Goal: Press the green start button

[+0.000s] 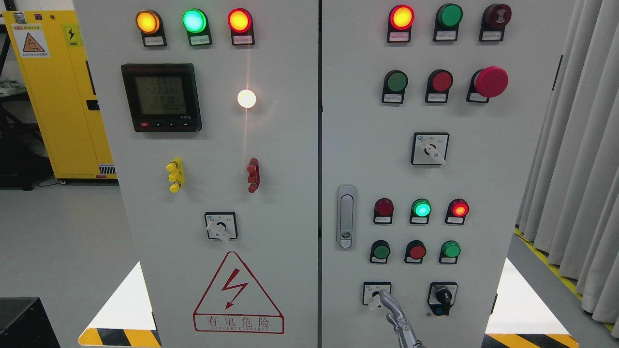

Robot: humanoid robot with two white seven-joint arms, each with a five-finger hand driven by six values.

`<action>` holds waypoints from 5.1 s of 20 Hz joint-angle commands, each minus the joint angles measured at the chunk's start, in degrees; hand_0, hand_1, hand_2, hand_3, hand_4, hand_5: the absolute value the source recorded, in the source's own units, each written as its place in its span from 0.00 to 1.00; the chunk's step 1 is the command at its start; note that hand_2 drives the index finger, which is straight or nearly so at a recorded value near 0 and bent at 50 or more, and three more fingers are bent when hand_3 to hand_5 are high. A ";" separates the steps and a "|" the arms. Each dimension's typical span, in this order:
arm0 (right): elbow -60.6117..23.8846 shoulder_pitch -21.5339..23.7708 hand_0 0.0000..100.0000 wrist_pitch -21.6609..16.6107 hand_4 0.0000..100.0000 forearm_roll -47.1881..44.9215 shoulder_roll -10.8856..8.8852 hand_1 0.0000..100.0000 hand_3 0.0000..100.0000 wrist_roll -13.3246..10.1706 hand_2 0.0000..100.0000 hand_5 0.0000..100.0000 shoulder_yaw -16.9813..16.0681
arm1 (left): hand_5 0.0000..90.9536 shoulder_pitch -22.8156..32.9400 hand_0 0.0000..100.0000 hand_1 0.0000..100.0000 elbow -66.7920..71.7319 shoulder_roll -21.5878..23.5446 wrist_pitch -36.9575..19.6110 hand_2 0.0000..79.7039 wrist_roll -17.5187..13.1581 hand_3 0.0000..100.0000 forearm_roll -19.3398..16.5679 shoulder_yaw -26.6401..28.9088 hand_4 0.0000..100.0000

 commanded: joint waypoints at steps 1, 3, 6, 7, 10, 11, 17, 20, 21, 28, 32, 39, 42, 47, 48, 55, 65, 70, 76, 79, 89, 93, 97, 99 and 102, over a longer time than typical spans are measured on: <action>0.08 0.22 0.59 -0.03 0.00 0.07 0.01 0.69 0.00 -0.01 0.00 0.00 0.00 | 0.00 0.02 0.12 0.56 0.00 -0.03 0.01 0.00 -0.05 0.00 0.01 0.05 0.00; 0.08 0.22 0.59 -0.03 0.00 0.07 0.01 0.69 0.00 -0.01 0.00 0.00 0.00 | 0.00 0.02 0.12 0.56 0.00 0.06 0.01 0.00 -0.05 0.00 0.01 -0.04 0.00; 0.25 0.13 0.59 -0.03 0.00 0.24 0.01 0.69 0.00 -0.01 0.00 0.00 0.09 | 0.00 0.02 0.12 0.56 0.00 -0.03 0.01 0.00 -0.05 0.00 -0.07 -0.04 0.00; 0.26 0.13 0.59 -0.03 0.00 0.24 0.01 0.69 0.00 -0.01 0.00 0.00 0.09 | 0.00 0.02 0.12 0.56 0.00 -0.03 0.01 0.00 -0.05 0.00 0.01 0.05 0.00; 0.43 0.13 0.59 0.06 0.00 0.24 0.01 0.69 0.00 0.08 0.00 0.00 0.00 | 0.00 -0.07 0.12 0.56 0.00 -0.03 0.01 0.00 -0.05 0.00 0.01 -0.04 0.00; 0.61 -0.21 0.59 0.24 0.00 0.59 -0.08 0.69 0.00 0.17 0.00 0.00 -0.08 | 0.00 0.02 0.12 0.56 0.00 -0.03 0.01 0.00 -0.05 0.00 0.01 -0.04 0.00; 5.00 -5.83 0.52 1.29 0.05 13.74 0.01 0.70 0.01 0.17 0.00 0.00 -1.75 | 0.00 0.02 0.12 0.56 0.00 -0.03 0.01 0.00 0.04 0.00 0.01 0.05 0.00; 5.09 -6.19 0.50 1.12 0.17 26.40 0.27 0.76 0.13 -0.44 0.00 0.12 -4.21 | 0.00 0.02 0.12 0.56 0.00 -0.03 0.01 0.00 0.04 0.00 0.01 0.05 0.00; 4.92 -6.28 0.53 1.03 0.23 28.78 0.36 0.77 0.19 -0.62 0.00 0.18 -4.39 | 0.00 0.02 0.12 0.56 0.00 -0.03 0.01 0.00 -0.04 0.00 0.01 -0.04 0.00; 4.47 -7.95 0.54 1.21 0.69 39.43 0.71 0.81 0.56 -3.69 0.00 0.71 -7.46 | 0.00 0.02 0.12 0.56 0.00 -0.03 0.01 0.00 -0.05 0.00 0.01 0.05 0.00; 3.86 -9.00 0.54 1.64 0.87 43.74 0.71 0.83 0.78 -5.10 0.00 0.90 -8.52 | 0.00 0.02 0.12 0.56 0.00 -0.03 0.01 0.00 -0.05 0.00 0.01 0.05 0.00; 3.24 -10.23 0.57 4.98 0.97 52.88 0.71 0.85 0.95 -5.90 0.00 1.00 -8.96 | 0.00 0.02 0.12 0.56 0.00 0.06 0.01 0.00 0.04 0.00 0.01 0.05 0.00; 3.51 -11.11 0.61 7.26 0.97 54.21 0.62 0.87 0.97 -5.54 0.00 1.00 -8.79 | 0.00 0.02 0.12 0.56 0.00 -0.03 0.01 0.00 -0.05 0.00 -0.07 0.05 0.00; 4.82 -12.69 0.63 8.24 0.98 54.30 0.53 0.87 0.98 -5.37 0.00 1.00 -8.87 | 0.00 0.02 0.12 0.56 0.00 -0.03 0.01 0.00 -0.05 0.00 -0.07 -0.04 0.00; 5.52 -13.22 0.63 8.24 0.98 54.38 0.53 0.87 0.98 -5.37 0.00 1.00 -8.87 | 0.00 -0.07 0.12 0.56 0.00 -0.03 0.01 0.00 -0.05 0.00 -0.07 0.05 0.00; 9.31 -15.60 0.65 9.20 0.98 54.30 0.53 0.87 0.99 -5.37 0.00 1.00 -8.35 | 0.00 0.02 0.12 0.56 0.00 -0.03 0.01 0.00 -0.05 0.00 0.01 -0.04 0.00; 10.71 -15.60 0.69 9.29 0.98 54.04 0.53 0.87 0.99 -5.54 0.00 1.00 -8.26 | 0.00 0.02 0.12 0.56 0.00 0.06 0.01 0.00 -0.05 0.00 0.01 -0.04 0.00; 11.24 -15.86 0.71 9.47 0.98 53.59 0.62 0.87 0.99 -5.37 0.00 1.00 -8.43 | 0.00 0.02 0.12 0.56 0.00 -0.03 0.01 0.00 -0.05 0.00 0.01 0.05 0.00; 12.03 -16.39 0.74 10.43 0.98 53.24 0.53 0.86 0.99 -5.19 0.00 1.00 -8.17 | 0.00 0.02 0.12 0.56 0.00 -0.03 0.01 0.00 -0.05 0.00 0.01 0.05 0.00; 12.38 -16.56 0.74 10.43 0.98 53.24 0.53 0.87 0.99 -5.19 0.00 1.00 -8.17 | 0.00 -0.07 0.12 0.56 0.00 -0.03 0.01 0.00 -0.05 0.00 -0.07 0.05 0.00; 11.25 -16.74 0.75 10.43 0.98 53.15 0.62 0.87 1.00 -5.54 0.00 1.00 -8.17 | 0.00 0.02 0.12 0.56 0.00 -0.03 0.01 0.00 0.04 0.00 0.01 -0.04 0.00; 8.79 -16.21 0.75 10.35 0.98 52.89 0.71 0.87 1.00 -5.90 0.00 1.00 -8.08 | 0.00 0.02 0.12 0.56 0.00 -0.03 0.01 0.00 -0.05 0.00 0.01 -0.04 0.00; 6.76 -14.90 0.75 10.17 0.98 52.63 0.62 0.87 1.00 -6.86 0.00 1.00 -7.12 | 0.00 0.02 0.12 0.56 0.00 -0.03 0.01 0.00 -0.05 0.00 0.01 -0.04 0.00; 5.71 -14.54 0.75 10.17 0.98 52.63 0.62 0.86 1.00 -7.30 0.00 1.00 -7.03 | 0.00 0.02 0.12 0.56 0.00 0.06 0.01 0.00 -0.05 0.00 0.01 0.05 0.00; 4.39 -13.84 0.76 9.82 0.98 52.54 0.62 0.86 0.99 -7.30 0.00 1.00 -6.85 | 0.00 0.02 0.12 0.56 0.00 -0.03 0.01 0.00 -0.05 0.00 0.01 0.05 0.00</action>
